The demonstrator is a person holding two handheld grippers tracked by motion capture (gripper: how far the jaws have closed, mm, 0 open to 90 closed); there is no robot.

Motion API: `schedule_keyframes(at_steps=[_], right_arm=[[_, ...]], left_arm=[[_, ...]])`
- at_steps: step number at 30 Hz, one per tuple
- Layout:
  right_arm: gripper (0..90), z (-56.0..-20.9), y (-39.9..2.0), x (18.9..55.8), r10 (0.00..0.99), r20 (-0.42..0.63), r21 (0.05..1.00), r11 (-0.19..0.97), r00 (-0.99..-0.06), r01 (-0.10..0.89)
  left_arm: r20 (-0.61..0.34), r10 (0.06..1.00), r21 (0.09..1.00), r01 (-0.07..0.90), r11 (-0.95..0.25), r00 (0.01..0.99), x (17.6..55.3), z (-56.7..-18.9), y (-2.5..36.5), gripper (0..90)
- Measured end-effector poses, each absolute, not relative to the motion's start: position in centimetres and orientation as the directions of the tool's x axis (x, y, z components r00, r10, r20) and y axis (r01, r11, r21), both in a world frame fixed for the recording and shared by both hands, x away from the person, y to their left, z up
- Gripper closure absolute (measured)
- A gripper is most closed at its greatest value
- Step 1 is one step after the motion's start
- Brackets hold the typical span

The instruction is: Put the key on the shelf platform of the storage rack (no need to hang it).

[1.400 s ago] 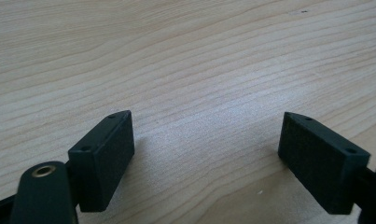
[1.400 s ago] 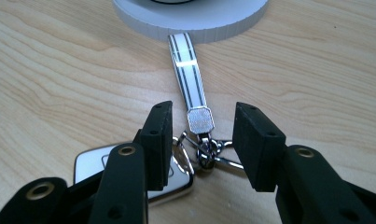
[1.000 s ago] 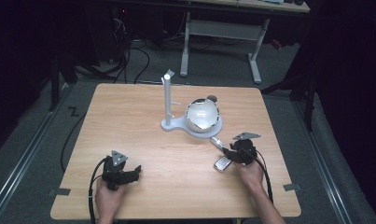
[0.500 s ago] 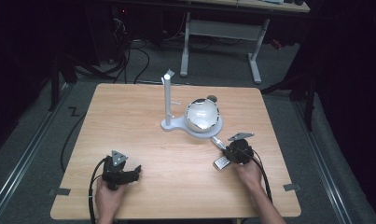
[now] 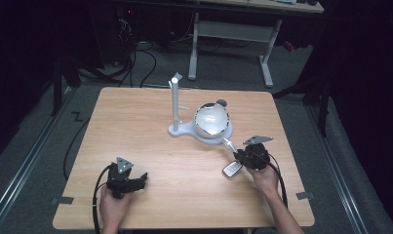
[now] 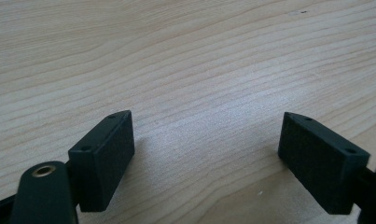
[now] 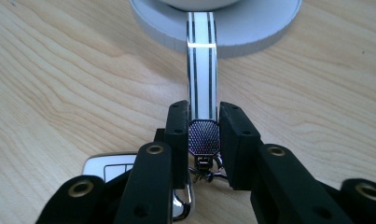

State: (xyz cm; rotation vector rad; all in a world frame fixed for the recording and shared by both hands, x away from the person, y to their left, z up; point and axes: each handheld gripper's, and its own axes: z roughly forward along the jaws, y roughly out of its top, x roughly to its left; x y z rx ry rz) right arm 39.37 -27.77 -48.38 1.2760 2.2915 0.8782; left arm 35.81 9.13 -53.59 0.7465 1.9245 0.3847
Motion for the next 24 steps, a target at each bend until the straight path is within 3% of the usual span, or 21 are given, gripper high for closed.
schedule_keyframes(at_steps=[24], right_arm=[[74.6, -41.6, -28.2, 38.4, 0.821, -0.030, 0.746, 0.398, -0.570, 0.534]], left_arm=[[-0.694, 0.648, 0.559, 0.332, 0.760, -0.315, 35.8, -53.6, 9.1, 18.7]])
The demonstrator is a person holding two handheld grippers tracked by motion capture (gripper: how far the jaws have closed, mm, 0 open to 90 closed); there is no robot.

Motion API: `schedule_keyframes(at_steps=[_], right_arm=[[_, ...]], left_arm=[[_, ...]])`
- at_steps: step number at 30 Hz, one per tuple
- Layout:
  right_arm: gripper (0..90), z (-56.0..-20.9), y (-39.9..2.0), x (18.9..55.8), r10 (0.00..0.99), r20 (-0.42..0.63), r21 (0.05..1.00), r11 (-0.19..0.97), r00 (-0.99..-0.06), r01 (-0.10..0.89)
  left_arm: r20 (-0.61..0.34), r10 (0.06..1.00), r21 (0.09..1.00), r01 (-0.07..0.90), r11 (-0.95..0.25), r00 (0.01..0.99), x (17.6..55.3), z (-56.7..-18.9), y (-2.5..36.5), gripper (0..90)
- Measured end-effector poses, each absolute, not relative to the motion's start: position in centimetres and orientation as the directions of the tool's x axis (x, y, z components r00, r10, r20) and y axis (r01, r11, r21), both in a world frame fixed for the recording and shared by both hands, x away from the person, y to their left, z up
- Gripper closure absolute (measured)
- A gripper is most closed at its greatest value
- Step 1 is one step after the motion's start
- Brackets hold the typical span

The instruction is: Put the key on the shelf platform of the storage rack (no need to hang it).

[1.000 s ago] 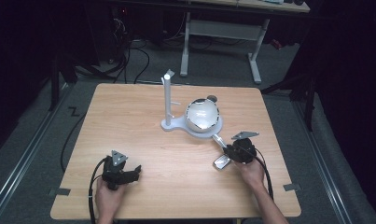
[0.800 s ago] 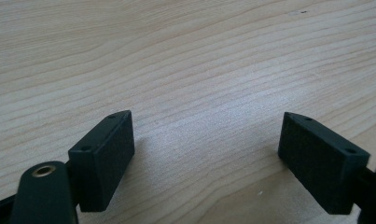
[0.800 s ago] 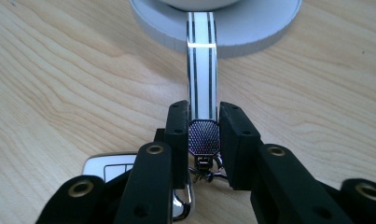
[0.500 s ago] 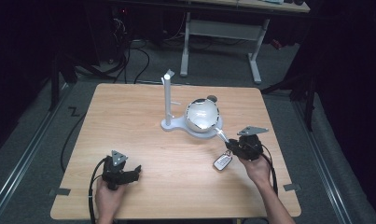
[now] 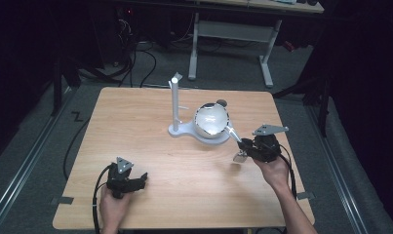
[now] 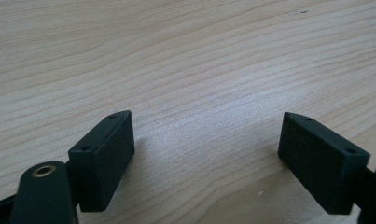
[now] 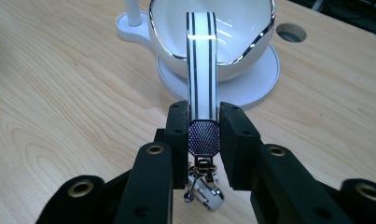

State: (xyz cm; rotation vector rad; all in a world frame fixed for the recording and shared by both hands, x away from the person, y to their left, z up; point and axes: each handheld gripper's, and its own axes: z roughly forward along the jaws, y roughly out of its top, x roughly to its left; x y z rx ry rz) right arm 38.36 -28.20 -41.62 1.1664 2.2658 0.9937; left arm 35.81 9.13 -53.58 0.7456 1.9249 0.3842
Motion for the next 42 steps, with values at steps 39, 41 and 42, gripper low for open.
schedule_keyframes(at_steps=[39, 41, 42], right_arm=[[74.6, -35.9, -25.2, 42.7, 0.789, -0.030, 0.763, 0.415, -0.614, 0.496], [74.6, -35.7, -24.9, 43.0, 0.787, -0.036, 0.762, 0.420, -0.616, 0.493], [74.6, -35.6, -24.5, 43.5, 0.786, -0.042, 0.761, 0.424, -0.616, 0.490]], left_arm=[[-0.692, 0.648, 0.560, 0.331, 0.760, -0.318, 35.8, -53.6, 9.1, 18.7], [-0.693, 0.647, 0.559, 0.330, 0.761, -0.319, 35.8, -53.6, 9.1, 18.7], [-0.692, 0.648, 0.560, 0.330, 0.760, -0.318, 35.8, -53.6, 9.1, 18.7]])
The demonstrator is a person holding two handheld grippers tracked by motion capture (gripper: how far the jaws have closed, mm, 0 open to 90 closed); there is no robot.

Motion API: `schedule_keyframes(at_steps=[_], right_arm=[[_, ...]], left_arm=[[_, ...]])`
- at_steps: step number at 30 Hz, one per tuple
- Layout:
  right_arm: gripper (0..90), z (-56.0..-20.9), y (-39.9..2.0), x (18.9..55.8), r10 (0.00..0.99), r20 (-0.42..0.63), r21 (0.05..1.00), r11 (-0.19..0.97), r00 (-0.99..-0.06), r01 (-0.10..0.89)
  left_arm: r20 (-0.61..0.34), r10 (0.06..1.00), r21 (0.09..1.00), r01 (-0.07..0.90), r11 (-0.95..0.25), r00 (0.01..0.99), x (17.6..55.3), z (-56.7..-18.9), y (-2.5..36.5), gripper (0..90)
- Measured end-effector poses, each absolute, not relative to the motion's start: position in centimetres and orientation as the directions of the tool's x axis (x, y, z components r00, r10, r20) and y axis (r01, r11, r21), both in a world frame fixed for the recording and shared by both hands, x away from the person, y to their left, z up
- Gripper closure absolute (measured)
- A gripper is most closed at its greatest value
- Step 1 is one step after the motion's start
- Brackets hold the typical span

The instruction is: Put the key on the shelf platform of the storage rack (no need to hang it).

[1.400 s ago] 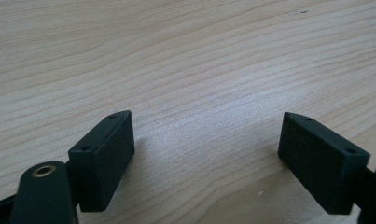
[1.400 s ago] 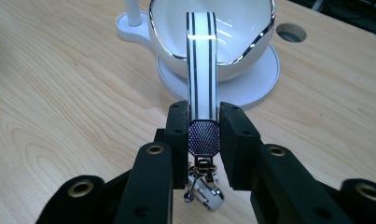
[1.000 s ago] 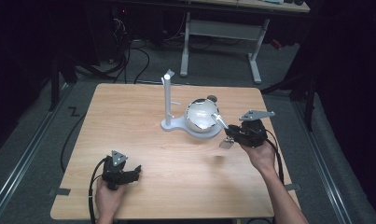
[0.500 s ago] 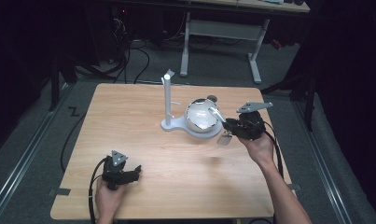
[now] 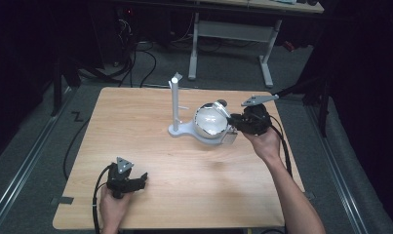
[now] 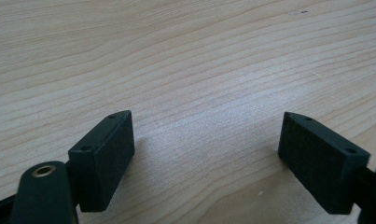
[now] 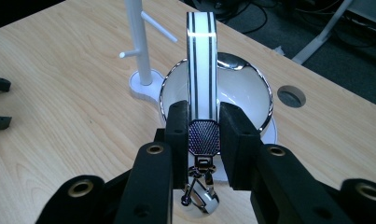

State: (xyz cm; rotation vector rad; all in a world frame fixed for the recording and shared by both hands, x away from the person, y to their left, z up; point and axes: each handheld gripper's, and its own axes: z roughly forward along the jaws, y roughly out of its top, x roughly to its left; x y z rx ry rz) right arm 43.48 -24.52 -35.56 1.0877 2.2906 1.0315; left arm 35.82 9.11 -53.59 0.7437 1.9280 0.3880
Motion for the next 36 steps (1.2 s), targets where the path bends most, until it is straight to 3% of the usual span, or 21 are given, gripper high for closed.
schedule_keyframes(at_steps=[36], right_arm=[[74.5, -36.4, -20.9, 48.6, 0.799, -0.054, 0.774, 0.413, -0.599, 0.480]], left_arm=[[-0.694, 0.649, 0.561, 0.332, 0.758, -0.310, 35.7, -53.6, 9.1, 20.4]])
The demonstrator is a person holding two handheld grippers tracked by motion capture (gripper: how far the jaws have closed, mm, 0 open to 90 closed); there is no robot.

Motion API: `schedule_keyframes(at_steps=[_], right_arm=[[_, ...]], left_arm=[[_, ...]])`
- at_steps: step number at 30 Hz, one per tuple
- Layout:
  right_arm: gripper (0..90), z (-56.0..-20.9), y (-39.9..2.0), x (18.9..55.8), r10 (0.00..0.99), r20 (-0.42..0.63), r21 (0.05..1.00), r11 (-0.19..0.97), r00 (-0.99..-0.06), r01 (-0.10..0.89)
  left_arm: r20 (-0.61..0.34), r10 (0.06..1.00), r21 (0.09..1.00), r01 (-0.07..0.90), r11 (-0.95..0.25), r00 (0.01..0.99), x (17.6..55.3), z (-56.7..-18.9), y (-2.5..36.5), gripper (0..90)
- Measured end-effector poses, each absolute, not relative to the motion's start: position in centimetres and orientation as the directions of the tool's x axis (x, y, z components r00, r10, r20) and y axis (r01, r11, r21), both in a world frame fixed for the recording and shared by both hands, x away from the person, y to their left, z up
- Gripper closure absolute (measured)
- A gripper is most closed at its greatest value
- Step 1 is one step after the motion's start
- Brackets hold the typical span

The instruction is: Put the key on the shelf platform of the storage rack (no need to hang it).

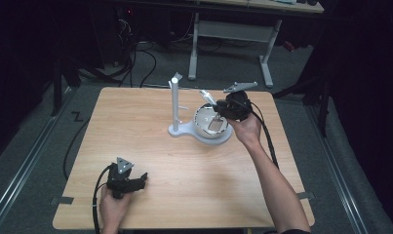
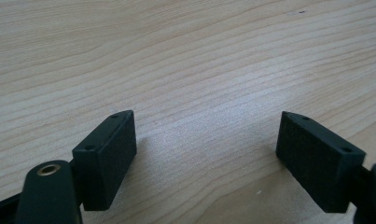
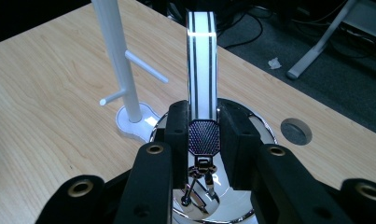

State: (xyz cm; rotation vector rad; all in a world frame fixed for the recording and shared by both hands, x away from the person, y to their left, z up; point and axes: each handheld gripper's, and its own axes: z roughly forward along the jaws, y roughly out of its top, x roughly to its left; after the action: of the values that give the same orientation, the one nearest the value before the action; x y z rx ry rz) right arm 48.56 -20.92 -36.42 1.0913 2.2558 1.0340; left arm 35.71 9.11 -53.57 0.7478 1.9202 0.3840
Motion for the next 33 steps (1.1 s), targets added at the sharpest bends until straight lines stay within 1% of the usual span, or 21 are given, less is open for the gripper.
schedule_keyframes(at_steps=[2, 8, 12, 15, 18, 21, 33], right_arm=[[74.5, -36.7, -20.9, 48.7, 0.800, -0.049, 0.776, 0.408, -0.599, 0.481], [74.5, -37.1, -20.5, 48.9, 0.793, -0.076, 0.771, 0.432, -0.605, 0.469], [74.5, -37.3, -20.5, 49.2, 0.798, -0.068, 0.772, 0.423, -0.599, 0.475], [74.4, -38.1, -20.4, 49.7, 0.800, -0.062, 0.761, 0.425, -0.597, 0.490], [74.4, -38.8, -20.4, 49.9, 0.805, -0.024, 0.763, 0.399, -0.593, 0.509], [74.4, -39.6, -20.3, 50.0, 0.802, -0.016, 0.755, 0.401, -0.597, 0.520], [74.4, -41.4, -20.9, 49.4, 0.785, -0.033, 0.734, 0.439, -0.619, 0.517]], left_arm=[[-0.694, 0.650, 0.561, 0.333, 0.758, -0.310, 35.7, -53.6, 9.1, 20.4], [-0.695, 0.649, 0.560, 0.332, 0.759, -0.311, 35.7, -53.6, 9.1, 20.4], [-0.695, 0.648, 0.560, 0.331, 0.760, -0.313, 35.7, -53.6, 9.1, 20.4], [-0.695, 0.648, 0.560, 0.332, 0.759, -0.312, 35.7, -53.6, 9.1, 20.5], [-0.695, 0.648, 0.559, 0.331, 0.760, -0.313, 35.7, -53.6, 9.1, 20.5], [-0.695, 0.648, 0.560, 0.332, 0.759, -0.312, 35.7, -53.6, 9.1, 20.4], [-0.699, 0.639, 0.552, 0.327, 0.768, -0.320, 35.8, -53.5, 9.0, 20.6]])
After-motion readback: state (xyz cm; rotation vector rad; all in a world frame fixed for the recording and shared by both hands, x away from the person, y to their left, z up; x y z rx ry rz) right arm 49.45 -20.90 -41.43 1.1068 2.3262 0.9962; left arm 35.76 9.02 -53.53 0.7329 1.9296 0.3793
